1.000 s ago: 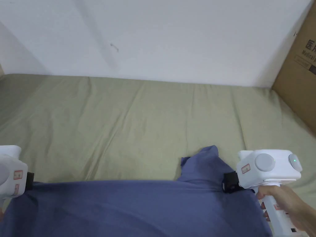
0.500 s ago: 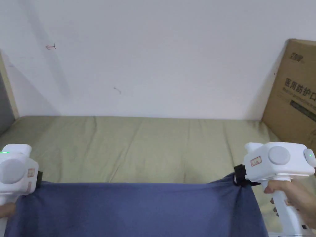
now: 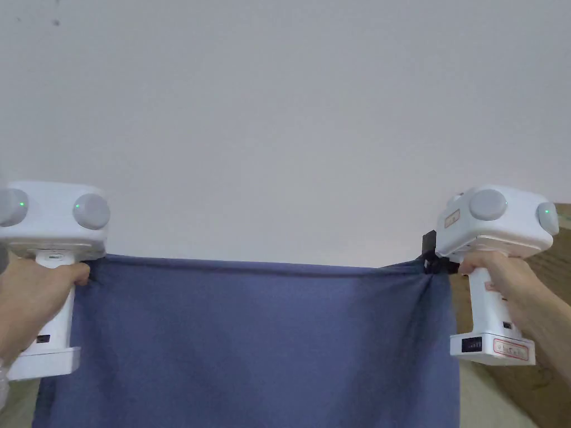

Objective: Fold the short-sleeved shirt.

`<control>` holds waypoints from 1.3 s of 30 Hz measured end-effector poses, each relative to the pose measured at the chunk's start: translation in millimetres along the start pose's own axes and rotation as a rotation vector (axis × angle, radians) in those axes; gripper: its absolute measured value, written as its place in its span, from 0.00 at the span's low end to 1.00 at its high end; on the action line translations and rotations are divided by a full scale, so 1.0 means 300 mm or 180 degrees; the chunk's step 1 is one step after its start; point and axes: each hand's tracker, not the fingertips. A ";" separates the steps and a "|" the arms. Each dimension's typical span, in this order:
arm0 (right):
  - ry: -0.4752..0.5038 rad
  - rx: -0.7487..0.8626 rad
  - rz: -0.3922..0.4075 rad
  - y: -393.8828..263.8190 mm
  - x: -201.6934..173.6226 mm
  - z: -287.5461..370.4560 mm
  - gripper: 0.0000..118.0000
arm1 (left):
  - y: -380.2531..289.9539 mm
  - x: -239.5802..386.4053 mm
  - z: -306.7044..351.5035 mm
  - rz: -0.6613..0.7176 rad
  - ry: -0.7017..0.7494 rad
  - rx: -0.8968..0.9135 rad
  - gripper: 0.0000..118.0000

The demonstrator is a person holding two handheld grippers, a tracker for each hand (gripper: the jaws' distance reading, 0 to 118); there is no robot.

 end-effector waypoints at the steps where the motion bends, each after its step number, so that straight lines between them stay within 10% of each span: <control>1: -0.0013 0.0062 0.0048 0.050 -0.015 0.017 0.02 | 0.056 0.018 -0.001 -0.0167 0.0057 0.0038 0.01; 20: -0.0162 0.1146 0.0114 0.390 -0.140 0.327 0.02 | 0.474 0.015 0.106 0.0087 0.0072 0.0891 0.01; 39: -0.0542 -0.0950 0.0563 -0.635 0.017 -0.693 0.02 | -0.692 0.204 -0.716 -0.0313 0.0252 -0.0943 0.01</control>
